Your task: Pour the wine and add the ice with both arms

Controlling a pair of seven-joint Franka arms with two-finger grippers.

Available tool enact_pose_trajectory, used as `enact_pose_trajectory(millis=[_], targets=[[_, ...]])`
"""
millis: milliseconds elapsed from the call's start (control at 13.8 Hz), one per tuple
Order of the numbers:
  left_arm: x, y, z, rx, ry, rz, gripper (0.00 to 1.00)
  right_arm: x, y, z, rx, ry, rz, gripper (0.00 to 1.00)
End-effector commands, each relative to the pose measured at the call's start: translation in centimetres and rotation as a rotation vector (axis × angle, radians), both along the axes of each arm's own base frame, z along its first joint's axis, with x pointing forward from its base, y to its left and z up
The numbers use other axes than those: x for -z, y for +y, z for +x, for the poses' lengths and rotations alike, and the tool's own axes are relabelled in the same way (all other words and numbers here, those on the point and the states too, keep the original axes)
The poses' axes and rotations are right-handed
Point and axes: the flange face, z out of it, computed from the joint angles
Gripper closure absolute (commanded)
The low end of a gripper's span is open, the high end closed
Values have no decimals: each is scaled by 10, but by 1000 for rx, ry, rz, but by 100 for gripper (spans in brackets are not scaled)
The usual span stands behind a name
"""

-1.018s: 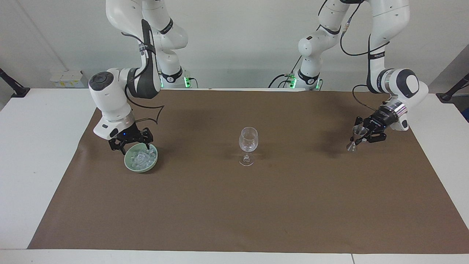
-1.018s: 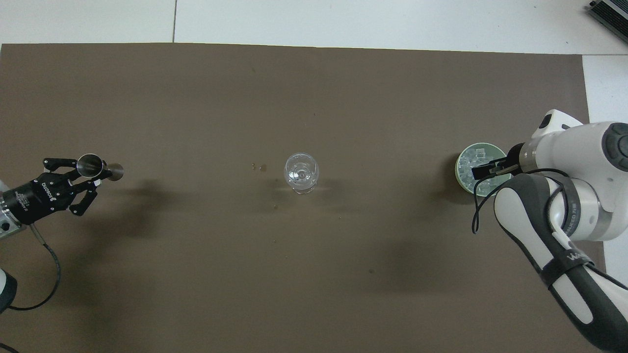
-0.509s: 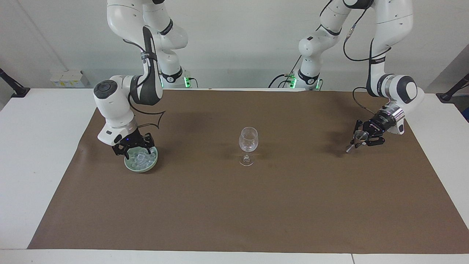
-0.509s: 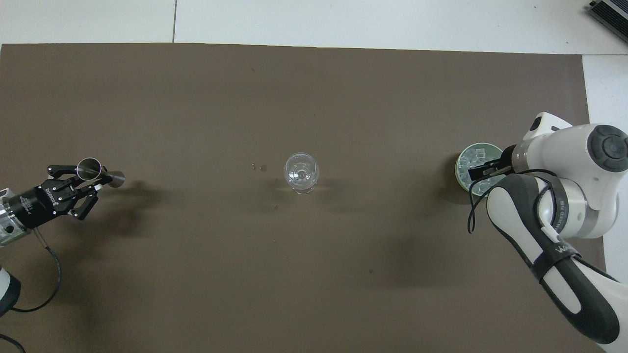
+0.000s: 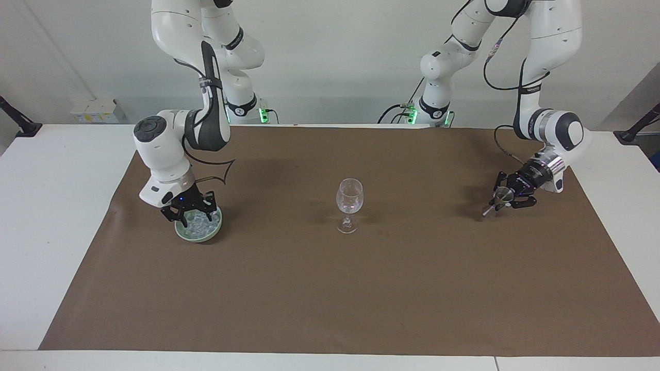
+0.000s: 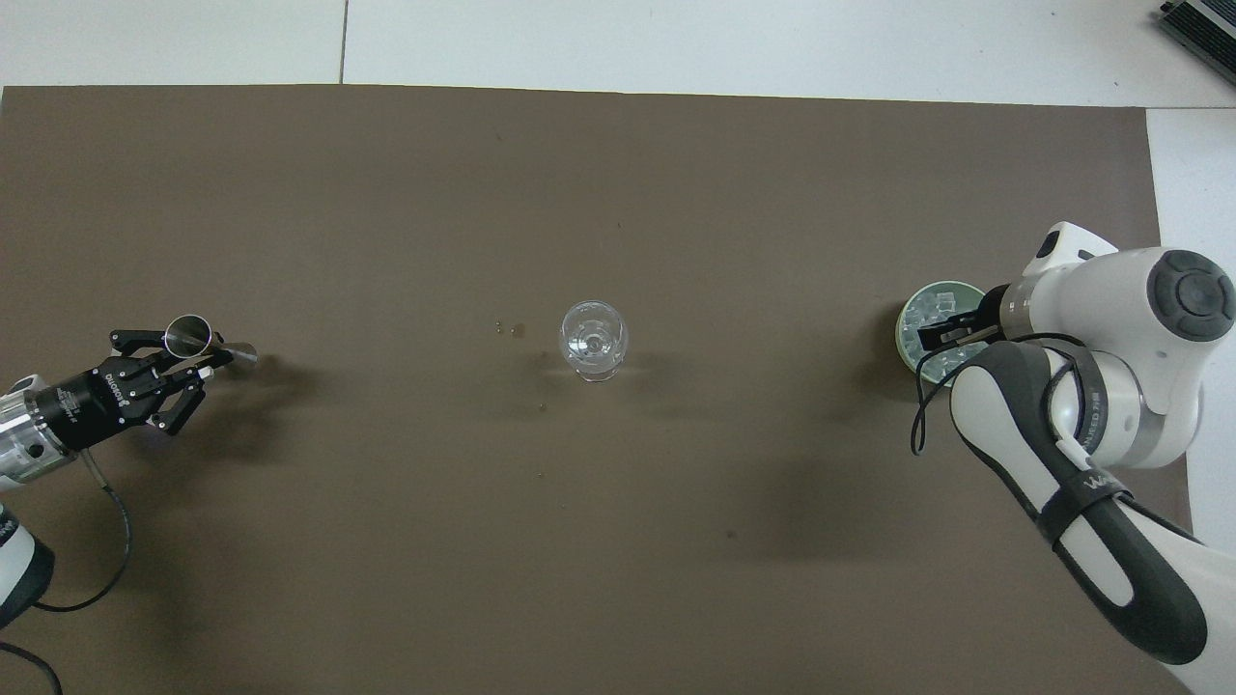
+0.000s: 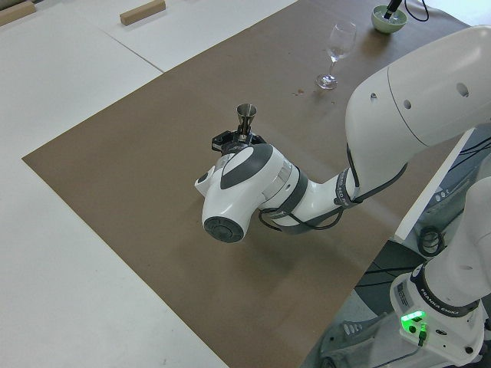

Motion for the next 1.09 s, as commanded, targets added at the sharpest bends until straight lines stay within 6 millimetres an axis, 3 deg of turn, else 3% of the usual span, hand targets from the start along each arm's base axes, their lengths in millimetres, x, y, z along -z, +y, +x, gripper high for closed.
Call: enact_pose_trajectory(millis=[0, 218, 509, 654, 872, 1018], targets=[[4, 4, 7, 15, 7, -32, 100, 3, -1, -1, -16, -14, 20, 34], [9, 4, 6, 11, 18, -38, 100, 3, -1, -1, -16, -14, 20, 46], [14, 4, 6, 9, 28, -45, 100, 3, -1, -1, -14, -11, 22, 75], [14, 2, 6, 9, 29, -46, 100, 2, -1, -1, -12, -11, 22, 81], [19, 3, 5, 5, 37, -53, 91, 1, -1, 0, -11, -11, 22, 91], [21, 3, 5, 3, 40, -57, 90, -11, 0, 4, -10, -6, 26, 100]])
